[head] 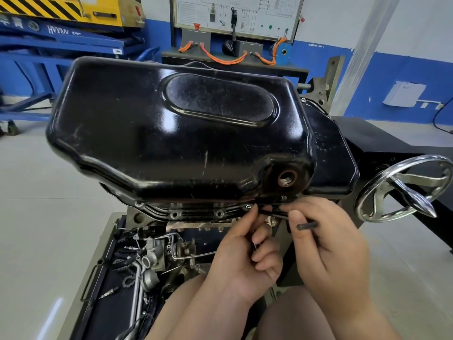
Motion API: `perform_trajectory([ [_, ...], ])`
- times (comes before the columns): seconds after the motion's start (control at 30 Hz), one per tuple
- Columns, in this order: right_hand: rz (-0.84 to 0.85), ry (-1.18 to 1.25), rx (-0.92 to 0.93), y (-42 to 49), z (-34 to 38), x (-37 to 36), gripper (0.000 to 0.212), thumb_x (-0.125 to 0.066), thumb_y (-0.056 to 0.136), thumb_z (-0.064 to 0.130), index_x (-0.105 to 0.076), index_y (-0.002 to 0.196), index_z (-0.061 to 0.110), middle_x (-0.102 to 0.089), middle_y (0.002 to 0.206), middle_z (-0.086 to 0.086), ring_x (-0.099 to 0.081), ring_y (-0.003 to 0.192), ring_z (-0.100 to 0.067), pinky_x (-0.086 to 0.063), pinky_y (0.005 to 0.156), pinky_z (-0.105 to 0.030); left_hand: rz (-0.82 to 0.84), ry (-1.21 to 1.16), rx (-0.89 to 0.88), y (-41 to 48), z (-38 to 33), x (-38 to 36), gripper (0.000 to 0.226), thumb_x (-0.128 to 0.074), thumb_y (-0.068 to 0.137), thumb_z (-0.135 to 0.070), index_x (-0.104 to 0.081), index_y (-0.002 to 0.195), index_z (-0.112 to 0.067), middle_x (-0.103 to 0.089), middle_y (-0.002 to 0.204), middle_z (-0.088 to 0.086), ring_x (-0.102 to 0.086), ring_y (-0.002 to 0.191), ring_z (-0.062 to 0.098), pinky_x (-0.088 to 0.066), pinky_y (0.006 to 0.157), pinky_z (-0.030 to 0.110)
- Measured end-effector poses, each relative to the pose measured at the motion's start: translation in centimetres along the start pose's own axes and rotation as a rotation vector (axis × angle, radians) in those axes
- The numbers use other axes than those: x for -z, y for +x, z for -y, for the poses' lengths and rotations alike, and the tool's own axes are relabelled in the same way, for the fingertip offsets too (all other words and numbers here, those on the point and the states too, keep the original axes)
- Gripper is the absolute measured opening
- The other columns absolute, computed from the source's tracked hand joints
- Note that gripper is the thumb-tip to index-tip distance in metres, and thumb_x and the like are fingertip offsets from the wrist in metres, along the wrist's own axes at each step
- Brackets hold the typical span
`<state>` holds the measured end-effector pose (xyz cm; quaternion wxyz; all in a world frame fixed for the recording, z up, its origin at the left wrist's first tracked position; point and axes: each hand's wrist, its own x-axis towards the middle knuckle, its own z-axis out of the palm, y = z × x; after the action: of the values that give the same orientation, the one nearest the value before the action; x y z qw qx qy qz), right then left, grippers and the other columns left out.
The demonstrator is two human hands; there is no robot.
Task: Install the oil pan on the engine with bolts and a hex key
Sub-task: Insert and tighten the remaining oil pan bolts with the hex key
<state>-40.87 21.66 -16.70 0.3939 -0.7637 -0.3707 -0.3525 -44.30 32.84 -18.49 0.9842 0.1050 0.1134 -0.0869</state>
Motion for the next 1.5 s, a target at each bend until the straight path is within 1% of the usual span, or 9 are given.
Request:
perform_trajectory([
  [0.1,-0.1,0.25,-0.051,-0.2,0.6,0.3,0.033,-0.038,0.1,0.031,-0.065,0.086,0.018,-0.065,0.092,0.013,-0.062,0.093,-0.008,-0.045,0.081,-0.022,-0.052,-0.011,0.047,-0.1,-0.3,0.2,0.039,-0.052,0.082,-0.036,-0.067,0.064,-0.005,-0.037,0.049,-0.002,-0.034,0.034,0.009,-0.026,0.03,0.015],
  [0.2,-0.13,0.369,-0.063,-0.1,1.3,0.8,0.029,-0.036,0.102,0.034,-0.059,0.085,0.027,-0.061,0.083,0.018,-0.062,0.079,-0.008,-0.045,0.07,-0.022,-0.142,-0.048,0.039,0.1,-0.6,0.7,0.05,-0.047,0.087,-0.036,-0.071,0.092,0.007,-0.054,0.06,0.009,-0.054,0.044,0.017,-0.048,0.042,0.02],
  [0.4,0.189,-0.014,-0.121,-0.1,1.1,0.1,0.017,-0.052,0.08,0.029,-0.068,0.079,0.026,-0.057,0.073,0.026,-0.055,0.075,-0.003,-0.041,0.067,-0.015,-0.071,0.004,0.005,-0.1,-1.0,0.5,0.052,-0.038,0.092,-0.033,-0.069,0.089,0.009,-0.069,0.078,0.021,-0.069,0.065,0.03,-0.059,0.067,0.04],
  [0.57,0.446,-0.088,-0.288,-0.3,2.1,-1.0,0.017,-0.069,0.069,0.047,-0.072,0.078,0.033,-0.07,0.075,0.015,-0.063,0.073,-0.006,-0.051,0.062,-0.031,-0.116,0.048,-0.079,-0.2,-1.1,0.5,0.053,-0.036,0.09,-0.031,-0.063,0.108,0.012,-0.066,0.108,0.027,-0.067,0.095,0.037,-0.054,0.079,0.043],
  [0.67,0.515,-0.091,-0.289,0.0,2.4,-1.4,0.023,-0.063,0.067,0.05,-0.069,0.084,0.035,-0.07,0.077,0.014,-0.063,0.074,-0.008,-0.052,0.064,-0.033,-0.176,0.064,-0.119,-0.4,-1.2,0.6,0.051,-0.036,0.092,-0.029,-0.068,0.099,0.01,-0.068,0.105,0.024,-0.069,0.089,0.034,-0.056,0.069,0.037],
  [0.87,0.631,-0.066,-0.29,0.6,2.5,-1.8,0.015,-0.059,0.072,0.03,-0.068,0.084,0.031,-0.068,0.072,0.011,-0.061,0.071,-0.009,-0.05,0.065,-0.033,-0.204,0.048,-0.142,-0.5,-1.2,1.1,0.048,-0.036,0.092,-0.027,-0.072,0.093,0.006,-0.07,0.102,0.02,-0.069,0.092,0.03,-0.051,0.079,0.038],
  [1.03,0.721,-0.041,-0.278,0.2,2.3,-2.1,0.006,-0.065,0.077,0.029,-0.062,0.081,0.032,-0.047,0.056,0.018,-0.043,0.058,0.001,-0.039,0.059,-0.026,-0.18,-0.061,-0.196,-0.1,-1.3,1.6,0.049,-0.036,0.092,-0.02,-0.073,0.074,0.007,-0.071,0.079,0.019,-0.071,0.065,0.028,-0.06,0.058,0.036],
  [1.23,0.753,0.02,-0.316,0.4,2.2,-2.2,0.018,-0.066,0.08,0.026,-0.063,0.094,0.036,-0.052,0.066,0.034,-0.047,0.06,0.003,-0.036,0.054,-0.02,-0.188,-0.02,-0.24,0.0,-1.4,1.7,0.052,-0.035,0.094,-0.027,-0.075,0.078,0.003,-0.071,0.081,0.016,-0.07,0.068,0.026,-0.051,0.067,0.035],
  [1.5,0.842,0.034,-0.281,1.0,2.1,-2.5,0.014,-0.065,0.081,0.024,-0.064,0.093,0.032,-0.054,0.068,0.016,-0.048,0.07,-0.001,-0.042,0.069,-0.022,-0.201,-0.002,-0.243,-0.3,-1.2,1.7,0.051,-0.036,0.094,-0.026,-0.073,0.076,0.004,-0.069,0.076,0.016,-0.068,0.061,0.024,-0.051,0.067,0.035],
])
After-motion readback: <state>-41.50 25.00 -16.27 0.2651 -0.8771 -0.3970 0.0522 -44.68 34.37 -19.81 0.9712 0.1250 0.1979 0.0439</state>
